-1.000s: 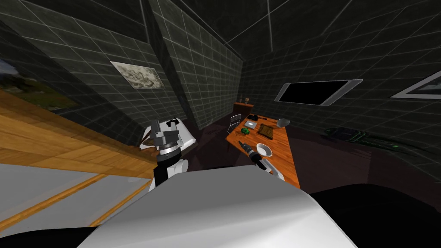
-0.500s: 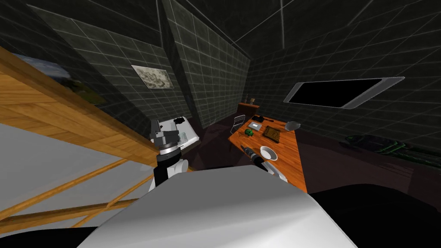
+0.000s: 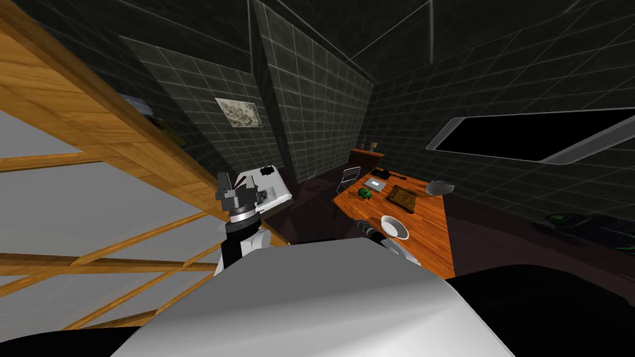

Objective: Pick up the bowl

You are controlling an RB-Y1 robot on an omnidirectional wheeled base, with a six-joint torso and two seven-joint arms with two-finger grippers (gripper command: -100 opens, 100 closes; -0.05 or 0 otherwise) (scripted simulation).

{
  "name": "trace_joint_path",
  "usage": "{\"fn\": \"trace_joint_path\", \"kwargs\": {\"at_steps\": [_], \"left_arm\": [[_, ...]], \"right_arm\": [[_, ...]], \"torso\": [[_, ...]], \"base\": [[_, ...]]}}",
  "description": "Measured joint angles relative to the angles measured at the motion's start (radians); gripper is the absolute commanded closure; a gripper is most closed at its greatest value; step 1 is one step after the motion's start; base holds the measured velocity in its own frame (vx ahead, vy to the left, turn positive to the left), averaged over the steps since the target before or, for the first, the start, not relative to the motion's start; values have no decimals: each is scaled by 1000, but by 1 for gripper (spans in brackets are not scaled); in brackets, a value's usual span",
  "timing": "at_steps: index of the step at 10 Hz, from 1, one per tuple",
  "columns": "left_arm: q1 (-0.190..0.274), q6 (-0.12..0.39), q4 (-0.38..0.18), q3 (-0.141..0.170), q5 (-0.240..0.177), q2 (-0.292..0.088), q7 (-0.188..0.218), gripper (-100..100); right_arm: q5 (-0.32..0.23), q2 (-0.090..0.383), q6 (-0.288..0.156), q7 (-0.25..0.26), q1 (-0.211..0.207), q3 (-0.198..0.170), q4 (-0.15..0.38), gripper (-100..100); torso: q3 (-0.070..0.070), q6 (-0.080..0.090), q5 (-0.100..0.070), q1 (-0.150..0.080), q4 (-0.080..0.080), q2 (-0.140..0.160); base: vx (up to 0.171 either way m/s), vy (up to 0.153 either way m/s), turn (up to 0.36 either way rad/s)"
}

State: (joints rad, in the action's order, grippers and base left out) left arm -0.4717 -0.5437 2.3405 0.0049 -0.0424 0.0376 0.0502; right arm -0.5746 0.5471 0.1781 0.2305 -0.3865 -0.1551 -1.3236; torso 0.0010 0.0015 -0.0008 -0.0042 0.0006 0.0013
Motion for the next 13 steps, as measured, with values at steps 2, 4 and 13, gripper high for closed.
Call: {"fn": "trace_joint_path", "kwargs": {"at_steps": [2, 4, 13], "left_arm": [[0, 0, 0, 0, 0, 0, 0, 0], [0, 0, 0, 0, 0, 0, 0, 0], [0, 0, 0, 0, 0, 0, 0, 0]], "right_arm": [[-17, 15, -2, 8, -3, -4, 48, -100], [-42, 34, -13, 16, 1, -18, 105, -100], [-124, 114, -63, 44, -4, -79, 314, -100]], "torso": [[0, -1, 0, 1, 0, -1], [0, -1, 0, 0, 0, -1], [0, 0, 0, -1, 0, 0]], "base": [[-12, -11, 211], [-19, -27, 204], [-16, -25, 159]]}}
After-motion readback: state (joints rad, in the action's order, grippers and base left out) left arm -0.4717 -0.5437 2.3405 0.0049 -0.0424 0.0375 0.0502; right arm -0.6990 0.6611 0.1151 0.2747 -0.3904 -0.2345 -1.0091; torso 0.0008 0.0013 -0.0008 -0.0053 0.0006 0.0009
